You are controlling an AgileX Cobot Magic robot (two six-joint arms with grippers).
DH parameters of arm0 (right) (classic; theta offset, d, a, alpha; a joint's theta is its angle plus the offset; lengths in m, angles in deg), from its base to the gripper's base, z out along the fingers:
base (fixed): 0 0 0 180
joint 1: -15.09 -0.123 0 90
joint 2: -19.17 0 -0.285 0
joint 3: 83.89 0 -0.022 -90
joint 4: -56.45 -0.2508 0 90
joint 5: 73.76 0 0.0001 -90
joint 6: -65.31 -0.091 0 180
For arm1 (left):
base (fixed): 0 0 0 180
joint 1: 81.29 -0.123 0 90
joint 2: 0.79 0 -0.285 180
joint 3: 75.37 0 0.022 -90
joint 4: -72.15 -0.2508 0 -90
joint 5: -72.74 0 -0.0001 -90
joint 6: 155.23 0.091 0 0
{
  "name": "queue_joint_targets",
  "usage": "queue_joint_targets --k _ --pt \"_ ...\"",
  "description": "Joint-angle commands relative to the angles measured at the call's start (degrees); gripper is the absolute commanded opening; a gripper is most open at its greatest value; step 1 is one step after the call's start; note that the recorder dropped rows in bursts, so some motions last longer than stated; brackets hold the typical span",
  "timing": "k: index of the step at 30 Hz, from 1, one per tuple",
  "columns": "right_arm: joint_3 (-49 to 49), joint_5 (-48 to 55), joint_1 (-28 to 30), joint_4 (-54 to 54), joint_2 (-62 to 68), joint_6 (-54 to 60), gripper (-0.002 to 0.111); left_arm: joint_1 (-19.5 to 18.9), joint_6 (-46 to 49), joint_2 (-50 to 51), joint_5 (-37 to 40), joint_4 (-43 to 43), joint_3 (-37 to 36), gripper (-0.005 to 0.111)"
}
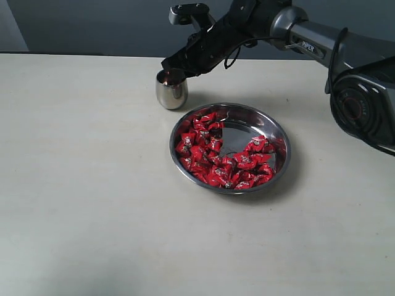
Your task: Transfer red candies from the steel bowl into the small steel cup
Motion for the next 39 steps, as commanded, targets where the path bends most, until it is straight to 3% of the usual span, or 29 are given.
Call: queue_joint_targets --k 1,11,16,29,32,37,39 --pt "-0.4 -0.7 0.2 1.6 -1.0 -0.6 0.028 0.6 -0.3 -0.2 -0.2 0.0 0.1 0.0" --pt "-0.4 -0.1 0.2 1.3 -1.5 0.3 0.028 0.6 -0.3 -0.2 -0.2 0.0 0.1 0.0" --pt "-0.4 0.0 0.2 1.1 -2.1 1.4 0.037 0.6 -0.3 -0.2 -0.2 0.0 0.1 0.0" --pt "-0.4 1.0 0.2 0.6 -4.8 1.4 0.037 0.6 -0.3 -0.2 -0.2 0.0 0.1 0.0" --pt "-0.4 5.6 0.2 4.1 -7.4 1.4 0.037 0.6 -0.3 -0.2 -0.2 0.0 0.1 0.0" --pt "-0.4 23.4 0.2 18.9 -8.6 -3.8 0.037 0.6 -0.3 -0.2 -0.2 0.0 0.1 0.0" --pt "0.3 23.4 0.2 22.5 -8.5 -4.9 0.037 0.6 -0.3 -0.2 -0.2 0.0 0.1 0.0"
